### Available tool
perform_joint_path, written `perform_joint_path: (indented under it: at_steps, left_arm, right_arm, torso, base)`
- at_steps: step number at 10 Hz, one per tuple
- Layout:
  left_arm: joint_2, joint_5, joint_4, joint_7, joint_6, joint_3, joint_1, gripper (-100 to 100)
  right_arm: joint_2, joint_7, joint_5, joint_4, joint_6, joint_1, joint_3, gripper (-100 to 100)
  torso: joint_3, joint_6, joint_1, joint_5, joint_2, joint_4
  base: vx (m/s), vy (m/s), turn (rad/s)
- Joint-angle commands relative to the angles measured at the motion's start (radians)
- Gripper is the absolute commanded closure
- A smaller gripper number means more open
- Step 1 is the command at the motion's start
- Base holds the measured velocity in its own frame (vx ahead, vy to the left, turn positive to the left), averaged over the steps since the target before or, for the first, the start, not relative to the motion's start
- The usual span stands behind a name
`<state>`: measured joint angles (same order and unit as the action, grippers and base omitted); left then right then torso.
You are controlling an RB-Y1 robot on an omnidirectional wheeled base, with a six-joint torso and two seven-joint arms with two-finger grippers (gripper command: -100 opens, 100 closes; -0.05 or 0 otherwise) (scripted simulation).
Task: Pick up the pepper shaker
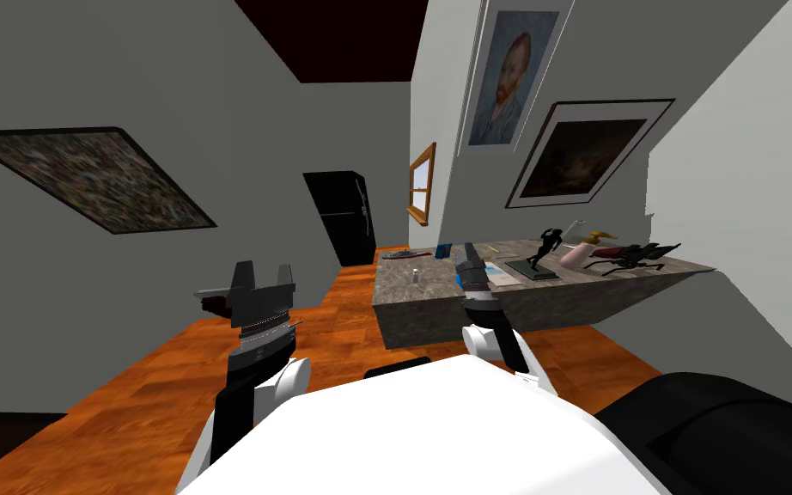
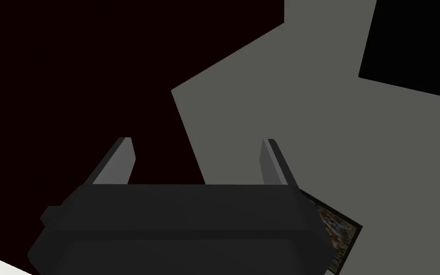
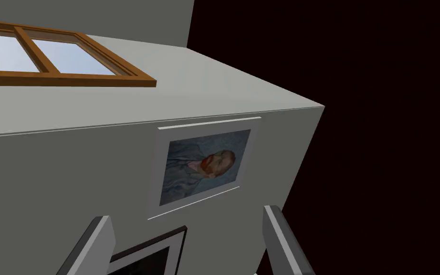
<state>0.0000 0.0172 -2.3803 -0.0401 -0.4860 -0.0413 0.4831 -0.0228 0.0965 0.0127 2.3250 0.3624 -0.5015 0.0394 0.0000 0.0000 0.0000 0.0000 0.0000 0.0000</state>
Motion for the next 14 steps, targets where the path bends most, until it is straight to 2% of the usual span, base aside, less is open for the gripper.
perform_joint_path:
  at_steps: [1,3,4,6,14]
  left_arm:
    - [0.000,0.000,0.000,0.000,0.000,0.000,0.000,0]
    - [0.000,0.000,0.000,0.000,0.000,0.000,0.000,0]
    - [0.000,0.000,0.000,0.000,0.000,0.000,0.000,0]
    - [0.000,0.000,0.000,0.000,0.000,0.000,0.000,0]
    - [0.000,0.000,0.000,0.000,0.000,0.000,0.000,0]
  right_arm:
    - [-0.041,0.017,0.004,-0.012,-0.007,-0.012,0.012,-100]
    - [-0.074,0.041,0.010,-0.029,-0.018,-0.030,0.027,-100]
    - [-0.102,0.071,0.017,-0.050,-0.032,-0.053,0.046,-100]
    - [-0.125,0.106,0.025,-0.075,-0.049,-0.081,0.067,-100]
    - [-0.180,0.272,0.061,-0.196,-0.127,-0.210,0.168,-100]
  torso:
    - [0.000,0.000,0.000,0.000,0.000,0.000]
    - [0.001,0.000,0.007,0.002,0.002,0.000]
    - [0.001,0.000,0.010,0.002,0.001,0.000]
    - [0.003,0.000,0.017,0.004,0.006,0.001]
    - [0.002,0.000,0.016,0.004,0.003,0.001]
  base:
    - [-0.008,0.065,0.051]
    - [-0.031,0.145,0.061]
    - [-0.051,0.248,0.092]
    - [-0.086,0.264,0.089]
    - [-0.038,0.260,0.088]
